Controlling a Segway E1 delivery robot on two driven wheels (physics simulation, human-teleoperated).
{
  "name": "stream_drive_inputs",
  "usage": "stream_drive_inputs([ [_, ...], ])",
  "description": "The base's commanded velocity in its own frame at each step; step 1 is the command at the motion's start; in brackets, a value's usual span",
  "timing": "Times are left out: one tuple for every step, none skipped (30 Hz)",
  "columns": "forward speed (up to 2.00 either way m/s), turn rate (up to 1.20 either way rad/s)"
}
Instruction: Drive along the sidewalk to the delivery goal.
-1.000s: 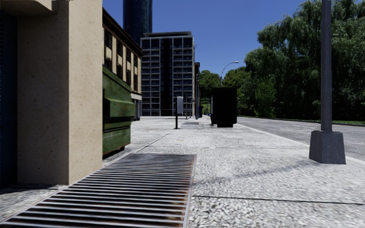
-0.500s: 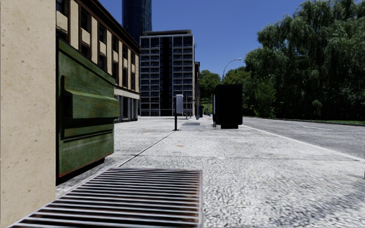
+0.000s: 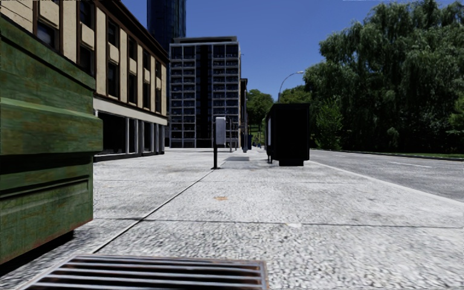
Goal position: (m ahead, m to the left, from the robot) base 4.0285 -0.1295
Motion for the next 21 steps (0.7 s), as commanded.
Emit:
stream_drive_inputs([
  [2.0,-0.21],
  [2.0,-0.21],
  [2.0,-0.1],
  [2.0,0.0],
  [2.0,0.0],
  [2.0,0.0],
  [2.0,0.0],
  [2.0,0.0],
  [2.0,0.0],
  [2.0,0.0],
  [2.0,0.0],
  [2.0,0.0],
  [2.0,-0.06],
  [2.0,-0.06],
  [2.0,-0.21],
  [2.0,-0.26],
  [2.0,-0.26],
  [2.0,-0.28],
  [2.0,-0.28],
  [2.0,-0.29],
  [2.0,-0.29],
])
